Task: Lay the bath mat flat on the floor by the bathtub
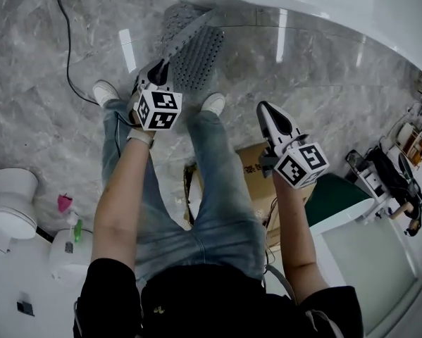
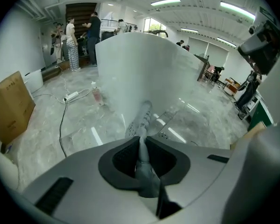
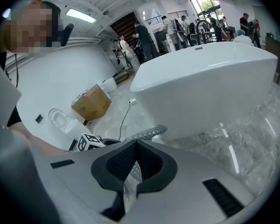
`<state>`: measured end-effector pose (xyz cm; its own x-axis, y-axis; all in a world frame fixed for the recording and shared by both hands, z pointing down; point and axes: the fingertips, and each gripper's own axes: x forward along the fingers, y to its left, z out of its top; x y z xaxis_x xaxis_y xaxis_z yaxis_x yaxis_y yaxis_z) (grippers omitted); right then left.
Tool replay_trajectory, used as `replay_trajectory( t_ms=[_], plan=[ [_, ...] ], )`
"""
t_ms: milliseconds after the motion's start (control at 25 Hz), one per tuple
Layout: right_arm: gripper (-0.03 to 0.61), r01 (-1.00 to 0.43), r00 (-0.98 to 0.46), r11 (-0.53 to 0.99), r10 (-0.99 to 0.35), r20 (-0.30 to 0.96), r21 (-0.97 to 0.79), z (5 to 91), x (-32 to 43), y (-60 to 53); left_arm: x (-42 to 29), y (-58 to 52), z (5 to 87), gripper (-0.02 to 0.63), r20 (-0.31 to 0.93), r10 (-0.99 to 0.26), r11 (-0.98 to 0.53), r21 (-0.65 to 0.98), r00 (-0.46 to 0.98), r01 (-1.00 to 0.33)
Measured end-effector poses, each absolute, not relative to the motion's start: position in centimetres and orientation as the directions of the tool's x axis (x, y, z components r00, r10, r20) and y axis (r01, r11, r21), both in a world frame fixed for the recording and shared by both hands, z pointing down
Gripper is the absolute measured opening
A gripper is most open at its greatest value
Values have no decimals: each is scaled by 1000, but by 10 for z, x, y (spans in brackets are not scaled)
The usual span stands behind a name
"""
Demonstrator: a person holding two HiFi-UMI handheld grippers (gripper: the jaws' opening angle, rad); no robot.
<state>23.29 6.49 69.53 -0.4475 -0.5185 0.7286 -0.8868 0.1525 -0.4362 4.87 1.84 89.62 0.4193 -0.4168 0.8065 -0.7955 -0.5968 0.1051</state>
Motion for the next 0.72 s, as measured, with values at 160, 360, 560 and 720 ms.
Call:
replay_trajectory(
  t_ms=[160,360,560,720],
  plan=[
    [25,-892,-430,120,-524,736,-436,707,206,53,27,-4,917,52,814,-379,-683,75,440,-727],
    [25,-892,-414,72,-522,745,-446,725,173,47,-6,-27,946,52,833,-336,-738,58,441,-672],
    [25,-891,-403,37,-526,749,-453,744,146,38,-48,-48,974,54,848,-319,-756,41,423,-653],
    [25,-893,-394,25,-526,754,-449,758,125,36,-88,-72,994,57,854,-338,-738,20,395,-675]
  ],
)
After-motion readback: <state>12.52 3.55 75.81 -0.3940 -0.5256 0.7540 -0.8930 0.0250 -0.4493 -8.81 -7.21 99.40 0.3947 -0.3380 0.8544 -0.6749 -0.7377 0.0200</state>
